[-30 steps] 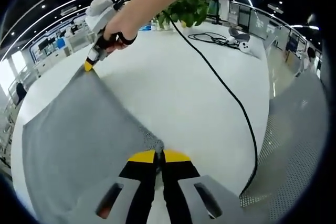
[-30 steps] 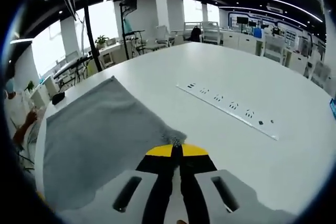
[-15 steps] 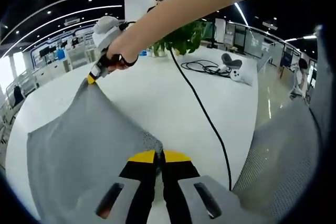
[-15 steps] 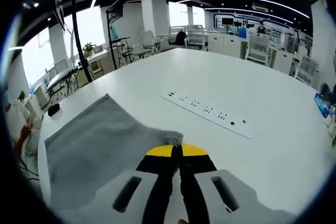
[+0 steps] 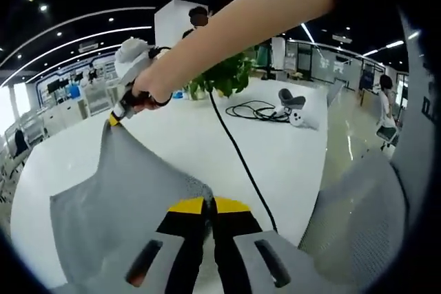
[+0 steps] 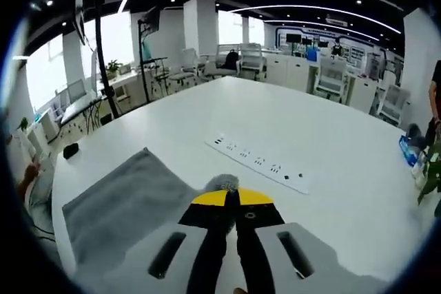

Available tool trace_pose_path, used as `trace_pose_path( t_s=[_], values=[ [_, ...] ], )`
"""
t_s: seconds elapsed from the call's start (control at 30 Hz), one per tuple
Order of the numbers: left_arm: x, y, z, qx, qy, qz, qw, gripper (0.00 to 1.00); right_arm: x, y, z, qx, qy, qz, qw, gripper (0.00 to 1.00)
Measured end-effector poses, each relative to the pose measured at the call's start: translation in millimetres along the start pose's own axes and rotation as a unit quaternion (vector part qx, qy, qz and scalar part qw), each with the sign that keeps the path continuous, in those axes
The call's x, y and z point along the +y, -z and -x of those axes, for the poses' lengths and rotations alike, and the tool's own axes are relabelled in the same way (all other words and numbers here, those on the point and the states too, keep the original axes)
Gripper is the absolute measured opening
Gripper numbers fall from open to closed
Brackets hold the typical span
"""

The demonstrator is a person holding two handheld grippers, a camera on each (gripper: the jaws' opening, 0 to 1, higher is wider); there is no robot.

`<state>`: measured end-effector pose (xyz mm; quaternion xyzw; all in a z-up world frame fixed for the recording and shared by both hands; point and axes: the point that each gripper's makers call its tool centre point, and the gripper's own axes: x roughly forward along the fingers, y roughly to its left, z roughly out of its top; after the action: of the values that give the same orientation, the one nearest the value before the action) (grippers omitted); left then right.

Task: Fold the towel on the table until its edges align and the towel forms a compact rectangular stack.

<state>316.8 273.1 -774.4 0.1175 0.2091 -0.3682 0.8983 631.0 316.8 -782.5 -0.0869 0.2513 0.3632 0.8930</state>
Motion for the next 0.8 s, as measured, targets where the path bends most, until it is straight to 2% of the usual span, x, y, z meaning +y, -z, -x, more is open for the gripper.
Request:
trace_pose_path(
  t_s=[0.13, 0.43, 0.5, 0.8],
  values=[
    [-1.5, -4.8, 7, -0.008, -0.004, -0.003, 0.9999, 0.03, -2, -8.4, 6, -0.006, 0.005, -0.002, 1.0, 0.01],
    [-1.1, -13.9, 19, -0.029, -0.002, -0.005, 0.9996, 0.03, 7, -25.8, 21, -0.016, 0.014, -0.001, 0.9998, 0.01],
    [-0.3, -17.4, 23, -0.041, -0.003, 0.002, 0.9992, 0.03, 10, -27.1, 23, -0.015, 0.016, -0.002, 0.9998, 0.01],
    [15.2, -12.7, 41, -0.052, -0.026, 0.027, 0.998, 0.03, 24, -30.6, 18, -0.007, 0.013, -0.008, 0.9999, 0.01]
  ],
)
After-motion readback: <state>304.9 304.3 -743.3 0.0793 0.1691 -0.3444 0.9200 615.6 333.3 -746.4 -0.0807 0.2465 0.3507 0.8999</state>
